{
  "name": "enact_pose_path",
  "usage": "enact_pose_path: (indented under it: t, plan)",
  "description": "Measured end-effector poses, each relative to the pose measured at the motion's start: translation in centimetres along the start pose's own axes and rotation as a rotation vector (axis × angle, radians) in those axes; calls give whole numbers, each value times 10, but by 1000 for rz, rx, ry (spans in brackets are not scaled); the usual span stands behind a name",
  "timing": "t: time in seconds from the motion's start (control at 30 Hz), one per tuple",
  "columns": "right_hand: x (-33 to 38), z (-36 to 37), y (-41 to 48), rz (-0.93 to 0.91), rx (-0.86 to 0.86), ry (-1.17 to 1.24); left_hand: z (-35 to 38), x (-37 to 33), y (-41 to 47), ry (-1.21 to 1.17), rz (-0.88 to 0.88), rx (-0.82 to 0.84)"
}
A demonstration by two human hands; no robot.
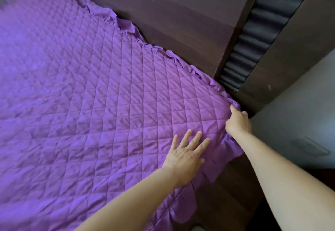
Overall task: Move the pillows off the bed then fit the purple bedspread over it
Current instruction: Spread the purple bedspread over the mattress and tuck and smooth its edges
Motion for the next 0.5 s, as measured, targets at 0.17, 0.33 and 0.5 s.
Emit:
enact_pose_path:
  t: [0.17,0.33,0.5]
  plan:
    - [18,-10,-37,-137,-285,-273,21,35,-23,-79,-236,31]
    - [29,37,-64,-406,10,-568,17,34,-44,-171,-71,67]
    - [41,42,-114,-326,-93,-611,41,87,-122,-253,-124,-304]
Point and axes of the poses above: each hand's wrist, its own y-axis towards the middle knuckle, its own z-axis out of the palm, x = y × z, the point moved 3 cm from there along y, towards the middle knuckle, and after that the axes turned 11 degrees about x, right-handed, at the moved point
